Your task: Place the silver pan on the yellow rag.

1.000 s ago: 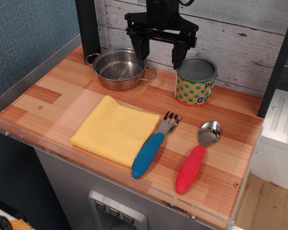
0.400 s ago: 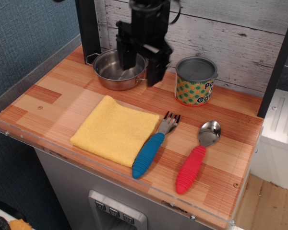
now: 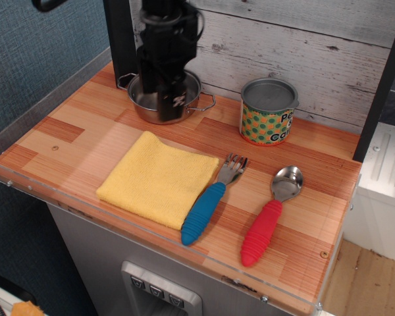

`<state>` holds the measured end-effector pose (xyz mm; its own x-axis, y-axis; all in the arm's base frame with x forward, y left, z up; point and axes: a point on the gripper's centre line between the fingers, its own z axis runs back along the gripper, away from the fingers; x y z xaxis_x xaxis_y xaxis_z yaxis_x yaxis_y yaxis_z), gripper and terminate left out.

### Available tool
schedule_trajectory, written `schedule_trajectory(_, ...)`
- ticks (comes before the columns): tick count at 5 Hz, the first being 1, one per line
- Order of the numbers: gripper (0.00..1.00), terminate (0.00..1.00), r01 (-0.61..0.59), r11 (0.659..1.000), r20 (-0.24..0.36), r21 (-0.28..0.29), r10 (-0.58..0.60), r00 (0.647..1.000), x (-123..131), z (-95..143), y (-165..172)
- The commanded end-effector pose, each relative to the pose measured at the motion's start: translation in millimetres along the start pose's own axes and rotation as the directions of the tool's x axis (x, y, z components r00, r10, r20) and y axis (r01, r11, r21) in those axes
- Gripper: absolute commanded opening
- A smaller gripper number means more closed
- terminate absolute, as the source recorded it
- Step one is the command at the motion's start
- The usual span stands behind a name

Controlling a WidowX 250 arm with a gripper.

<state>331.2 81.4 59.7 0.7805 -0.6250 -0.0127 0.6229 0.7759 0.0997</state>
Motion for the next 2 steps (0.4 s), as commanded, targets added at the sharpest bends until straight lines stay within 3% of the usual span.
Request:
schedule_trajectory(1, 1.00, 0.00, 0.067, 0.995, 0.041, 0.080, -0.070, 0.997, 8, -9, 38)
schedule_trajectory(2, 1.00, 0.00, 0.095, 0.993, 0.059, 0.065, -0.099, 0.993, 18, -27, 43)
